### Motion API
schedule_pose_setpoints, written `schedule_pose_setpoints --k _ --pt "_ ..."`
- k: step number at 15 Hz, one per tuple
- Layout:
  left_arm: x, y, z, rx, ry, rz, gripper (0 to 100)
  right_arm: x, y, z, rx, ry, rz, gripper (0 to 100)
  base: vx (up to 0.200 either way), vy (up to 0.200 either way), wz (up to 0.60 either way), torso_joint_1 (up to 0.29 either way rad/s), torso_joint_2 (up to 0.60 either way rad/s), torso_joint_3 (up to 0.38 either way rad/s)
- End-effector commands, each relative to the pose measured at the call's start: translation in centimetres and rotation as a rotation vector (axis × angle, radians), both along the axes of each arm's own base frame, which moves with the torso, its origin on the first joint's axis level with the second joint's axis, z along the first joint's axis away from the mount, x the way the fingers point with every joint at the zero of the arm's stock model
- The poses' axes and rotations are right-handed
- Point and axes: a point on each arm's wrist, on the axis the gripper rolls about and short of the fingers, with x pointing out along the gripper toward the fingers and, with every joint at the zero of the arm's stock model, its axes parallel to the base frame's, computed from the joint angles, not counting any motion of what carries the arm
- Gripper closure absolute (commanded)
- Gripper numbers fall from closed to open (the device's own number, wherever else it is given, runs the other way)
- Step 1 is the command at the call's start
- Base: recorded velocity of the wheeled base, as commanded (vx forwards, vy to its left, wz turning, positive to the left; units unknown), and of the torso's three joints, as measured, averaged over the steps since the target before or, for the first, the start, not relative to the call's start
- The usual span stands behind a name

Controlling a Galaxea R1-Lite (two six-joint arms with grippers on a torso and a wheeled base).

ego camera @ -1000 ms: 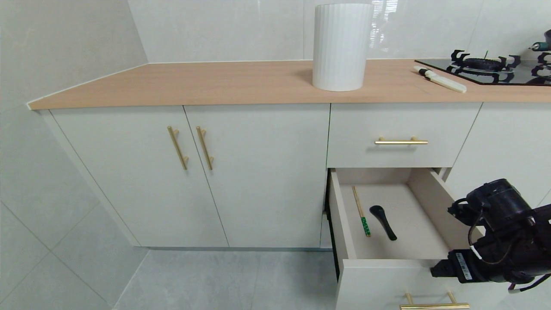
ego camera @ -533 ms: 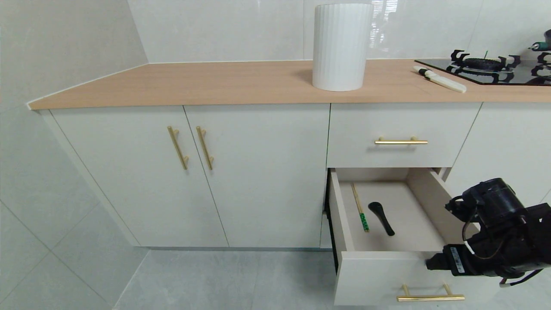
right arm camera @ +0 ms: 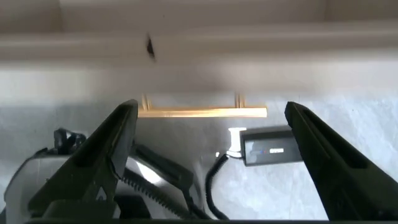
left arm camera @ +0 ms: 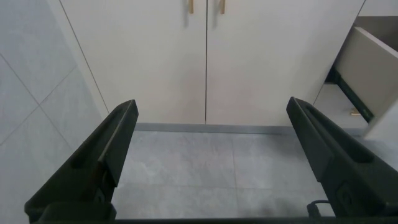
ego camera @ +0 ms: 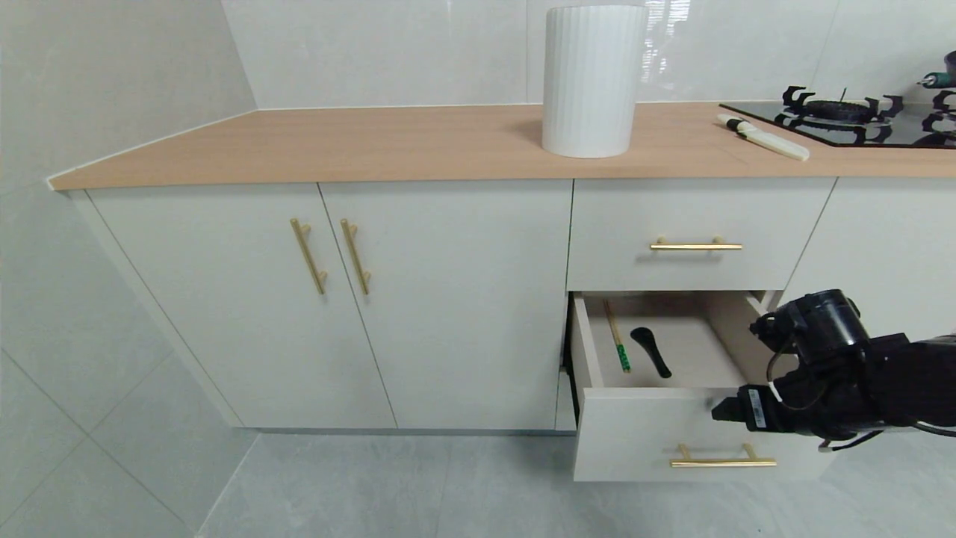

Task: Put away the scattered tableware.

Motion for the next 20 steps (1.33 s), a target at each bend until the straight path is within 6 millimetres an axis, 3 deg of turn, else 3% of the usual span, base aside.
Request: schedule_pose_setpoints --k 1,5,8,12,14,20 --pt "0.0 0.0 0.0 0.0 0.0 0.001 0 1.3 0.2 -0.2 -0.003 -0.003 0.003 0 0.0 0.0 0.0 0.0 0.0 0.0" --pt "0.0 0.0 0.0 0.0 -0.001 0.001 0 3.8 0.5 -0.7 -0.008 -0.02 -0.009 0 0.0 0.0 0.0 0.0 0.0 0.0" --pt "0.0 0.0 0.0 0.0 -0.001 0.001 0 5.4 -0.5 -0.3 -0.029 -0.053 -0.029 0 0.0 0.0 0.0 0.0 0.0 0.0" --pt "0.0 0.0 0.0 0.0 -0.001 0.001 0 6.7 -1.4 0.3 -0.032 -0.087 -0.05 0 0.0 0.0 0.0 0.0 0.0 0.0" --pt "0.0 0.0 0.0 0.0 0.0 0.001 0 7.6 -1.9 -1.1 -0.037 -0.064 -0.067 0 0.0 0.0 0.0 0.0 0.0 0.0" --pt "0.0 0.0 0.1 -0.002 -0.003 0.001 0 8.9 -2.4 -1.4 -0.025 -0.183 -0.097 0 0.0 0.0 0.0 0.0 0.0 0.0"
